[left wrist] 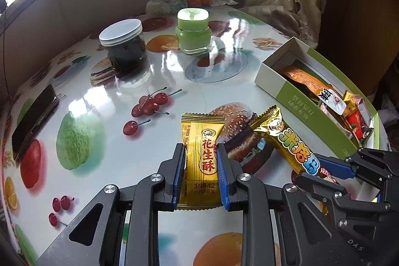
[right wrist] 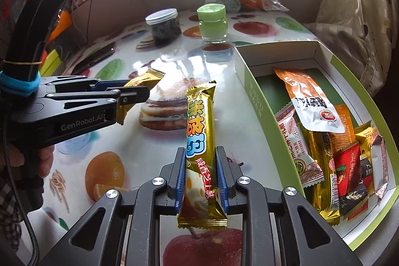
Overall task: Organize snacks
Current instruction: 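Carry the peanut crisp packet with the left gripper while the right carries the wafer bar to the box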
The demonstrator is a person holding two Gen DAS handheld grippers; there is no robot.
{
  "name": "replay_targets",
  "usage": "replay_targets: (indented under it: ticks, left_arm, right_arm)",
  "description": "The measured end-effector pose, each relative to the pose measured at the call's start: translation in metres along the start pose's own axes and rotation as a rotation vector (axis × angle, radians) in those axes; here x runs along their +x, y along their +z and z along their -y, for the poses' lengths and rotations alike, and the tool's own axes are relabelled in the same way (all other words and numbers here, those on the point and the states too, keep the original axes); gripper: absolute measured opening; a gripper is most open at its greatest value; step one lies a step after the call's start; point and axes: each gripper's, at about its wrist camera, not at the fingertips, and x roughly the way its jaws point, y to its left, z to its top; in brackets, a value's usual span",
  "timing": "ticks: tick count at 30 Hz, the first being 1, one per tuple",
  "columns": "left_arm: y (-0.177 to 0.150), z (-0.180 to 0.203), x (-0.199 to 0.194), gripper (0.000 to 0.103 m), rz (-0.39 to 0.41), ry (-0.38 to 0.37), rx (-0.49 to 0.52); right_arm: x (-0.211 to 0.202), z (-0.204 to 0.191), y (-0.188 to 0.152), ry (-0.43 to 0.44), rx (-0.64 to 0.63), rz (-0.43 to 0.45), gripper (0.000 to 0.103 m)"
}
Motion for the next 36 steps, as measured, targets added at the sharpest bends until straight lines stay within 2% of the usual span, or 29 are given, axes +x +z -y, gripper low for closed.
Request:
replay_targets:
  ticks: [21,36]
  left_arm:
    - [-0.019,0.009,-0.065,0.026,0.112,0.023,-0.032]
    - [-0.013,0.049,-0.084,0.026,0.155,0.001,-0.015]
  right_arm:
    - [-0.047,-0.005,-0.009,0.022,-0.041,0.062,0.021]
    - [-0.091,0.026,-0.015,-0.025,0.001,0.129,0.021]
